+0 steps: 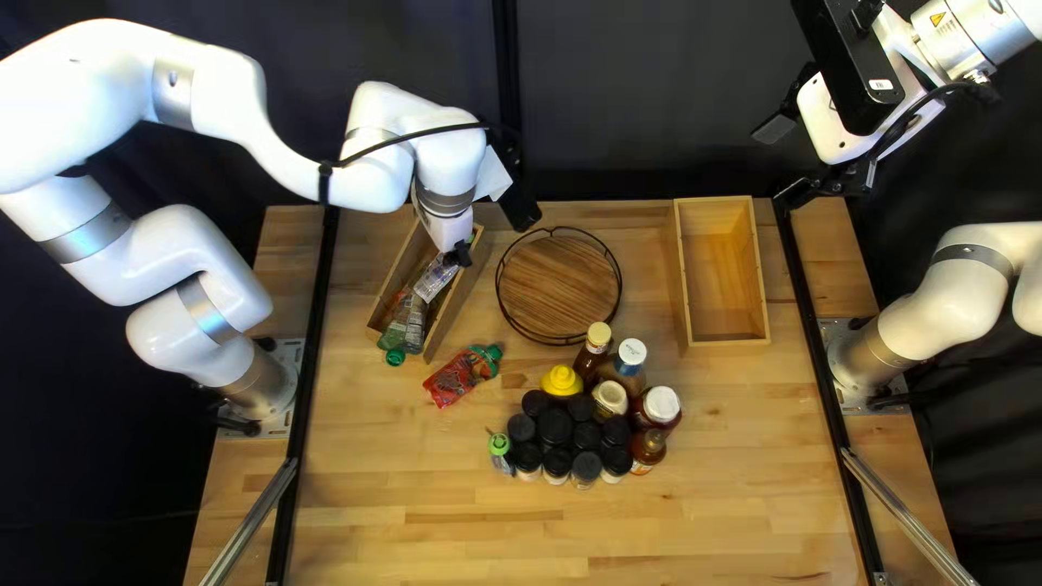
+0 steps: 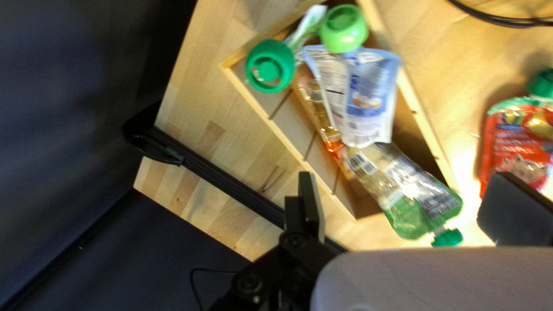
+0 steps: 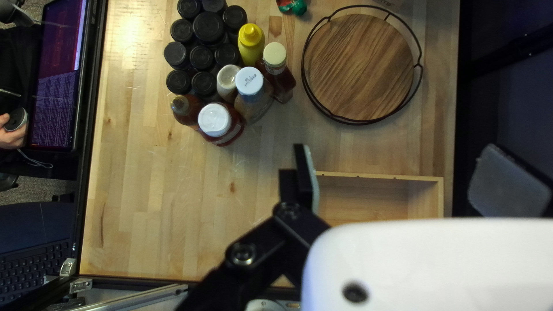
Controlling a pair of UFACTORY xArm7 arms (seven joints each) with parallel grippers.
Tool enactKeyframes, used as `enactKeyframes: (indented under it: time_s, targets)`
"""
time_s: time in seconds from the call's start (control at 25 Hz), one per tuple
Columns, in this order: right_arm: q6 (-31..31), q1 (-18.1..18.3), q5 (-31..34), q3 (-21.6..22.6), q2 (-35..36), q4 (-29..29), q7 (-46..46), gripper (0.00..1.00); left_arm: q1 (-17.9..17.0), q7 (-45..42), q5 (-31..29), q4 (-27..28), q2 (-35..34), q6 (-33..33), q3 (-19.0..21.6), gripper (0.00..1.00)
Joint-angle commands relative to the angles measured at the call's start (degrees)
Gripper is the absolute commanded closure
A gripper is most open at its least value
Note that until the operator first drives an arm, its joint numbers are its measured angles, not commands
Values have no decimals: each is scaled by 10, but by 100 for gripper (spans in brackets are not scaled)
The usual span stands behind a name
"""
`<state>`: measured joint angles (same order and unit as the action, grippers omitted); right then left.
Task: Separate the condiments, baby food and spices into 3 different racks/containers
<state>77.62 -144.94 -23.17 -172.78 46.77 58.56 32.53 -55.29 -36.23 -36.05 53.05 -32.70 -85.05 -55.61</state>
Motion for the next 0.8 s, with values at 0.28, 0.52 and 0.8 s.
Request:
enactKeyframes:
  time_s: [0.28, 0.52, 0.8]
  targets:
    - [0, 0, 0, 0, 0, 0, 0, 0, -129, 135, 40, -46, -85, 86, 57, 0]
    - [0, 0, 0, 0, 0, 0, 0, 0, -239, 212, 52, -44, -42, 182, -3, 0]
    - [0, 0, 0, 0, 0, 0, 0, 0, -348, 243, 56, -26, 62, 268, -93, 0]
